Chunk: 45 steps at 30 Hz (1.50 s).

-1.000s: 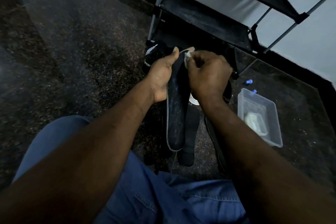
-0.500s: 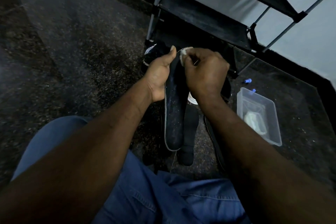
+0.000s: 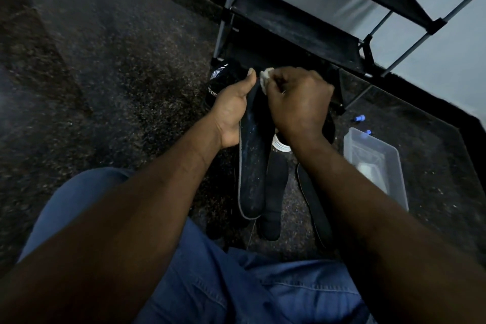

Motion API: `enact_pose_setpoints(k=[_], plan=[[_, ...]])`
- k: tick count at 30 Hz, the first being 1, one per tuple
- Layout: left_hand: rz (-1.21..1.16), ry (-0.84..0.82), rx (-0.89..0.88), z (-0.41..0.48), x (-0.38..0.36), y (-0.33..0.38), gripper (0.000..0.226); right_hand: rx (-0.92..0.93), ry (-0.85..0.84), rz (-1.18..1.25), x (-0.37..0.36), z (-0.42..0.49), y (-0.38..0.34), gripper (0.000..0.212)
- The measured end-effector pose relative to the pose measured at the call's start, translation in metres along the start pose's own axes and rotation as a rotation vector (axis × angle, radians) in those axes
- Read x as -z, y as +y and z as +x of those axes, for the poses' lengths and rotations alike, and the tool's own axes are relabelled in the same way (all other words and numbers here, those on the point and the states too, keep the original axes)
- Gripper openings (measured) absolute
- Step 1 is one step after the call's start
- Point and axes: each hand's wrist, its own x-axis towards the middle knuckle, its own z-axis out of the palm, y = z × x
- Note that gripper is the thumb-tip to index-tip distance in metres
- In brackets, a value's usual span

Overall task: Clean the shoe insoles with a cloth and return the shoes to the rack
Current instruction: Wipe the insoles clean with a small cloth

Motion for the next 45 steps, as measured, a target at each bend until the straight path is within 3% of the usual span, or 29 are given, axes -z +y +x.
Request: enact_pose_setpoints(k=[4, 7, 10, 13, 21, 25, 28, 32, 39, 45], plan=[[0.007, 0.055, -0.067, 0.005, 0.007, 0.002, 0.064, 0.13, -0.107, 0.031, -0.006, -0.024, -0.011, 0.012], [-0.002, 0.069, -0.081, 0.007, 0.006, 0.004, 0.066, 0.183, -0.163, -0.084, -0.001, -0.031, 0.005, 0.015], [-0.019, 0.062, -0.062, 0.01, 0.005, 0.0, 0.066, 0.083, -0.084, -0.161, 0.003, -0.017, 0.019, 0.018], [-0.006, 0.047, -0.041, 0.011, 0.006, -0.003, 0.069, -0.016, -0.042, -0.077, 0.001, -0.009, 0.017, 0.019], [0.069, 0.092, -0.03, 0.009, 0.009, 0.003, 0.093, 0.077, -0.062, 0.172, -0.014, -0.044, -0.005, 0.015], [0.187, 0.118, -0.023, 0.009, 0.007, 0.004, 0.092, 0.1, -0.025, -0.031, -0.01, -0.029, -0.004, 0.016], [0.124, 0.094, -0.031, 0.01, 0.003, 0.001, 0.09, 0.019, 0.012, -0.136, -0.007, -0.008, 0.006, 0.021], [0.066, 0.078, -0.035, 0.01, 0.002, 0.001, 0.089, -0.047, -0.021, -0.143, -0.002, 0.002, 0.02, 0.027], [0.118, 0.126, -0.046, 0.014, 0.008, 0.003, 0.087, 0.109, -0.117, -0.148, -0.004, -0.028, 0.028, 0.019], [0.136, 0.036, 0.043, 0.01, 0.007, 0.001, 0.095, -0.007, -0.068, -0.07, 0.002, -0.018, 0.029, 0.02]])
